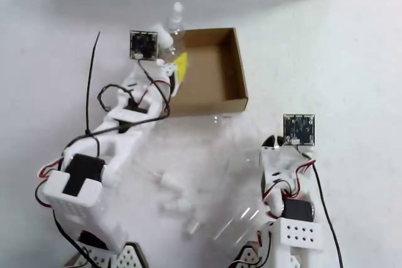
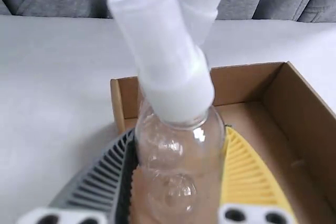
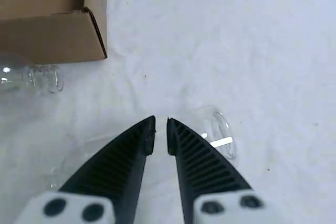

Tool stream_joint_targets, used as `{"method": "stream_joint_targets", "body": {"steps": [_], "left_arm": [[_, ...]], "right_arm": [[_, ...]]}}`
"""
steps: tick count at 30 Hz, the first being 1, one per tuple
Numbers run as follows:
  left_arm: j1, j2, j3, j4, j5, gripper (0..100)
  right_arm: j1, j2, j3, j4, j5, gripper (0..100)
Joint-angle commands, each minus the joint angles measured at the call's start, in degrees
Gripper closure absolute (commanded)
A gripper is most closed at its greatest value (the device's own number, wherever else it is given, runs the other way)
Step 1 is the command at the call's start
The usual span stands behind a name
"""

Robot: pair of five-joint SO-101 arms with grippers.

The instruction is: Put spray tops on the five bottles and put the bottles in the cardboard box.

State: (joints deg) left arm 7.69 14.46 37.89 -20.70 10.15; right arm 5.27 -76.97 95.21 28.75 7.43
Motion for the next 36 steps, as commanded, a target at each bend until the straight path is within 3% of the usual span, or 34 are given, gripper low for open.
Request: {"method": "stream_joint_targets", "body": {"steps": [1, 11, 16, 30, 36], "left_arm": [[-0.75, -0.57, -3.43, -1.58, -0.53, 98], [-0.66, -0.4, -2.02, -1.49, -0.7, 98], [-0.4, -0.4, -1.67, -1.67, -6.68, 98], [-0.4, -0.31, 0.26, -3.43, -7.03, 97], [-0.57, -0.4, 1.76, -4.04, -6.59, 81]], "right_arm": [[0.57, 0.4, 0.0, -0.75, 0.79, 97.8], [0.66, 0.4, 0.0, -0.75, 0.79, 97.8], [0.66, 0.4, 0.0, -0.75, 0.79, 97.8], [0.66, 0.4, 0.09, -0.75, 0.79, 97.8], [0.66, 0.4, 0.09, -0.75, 0.79, 97.8]]}}
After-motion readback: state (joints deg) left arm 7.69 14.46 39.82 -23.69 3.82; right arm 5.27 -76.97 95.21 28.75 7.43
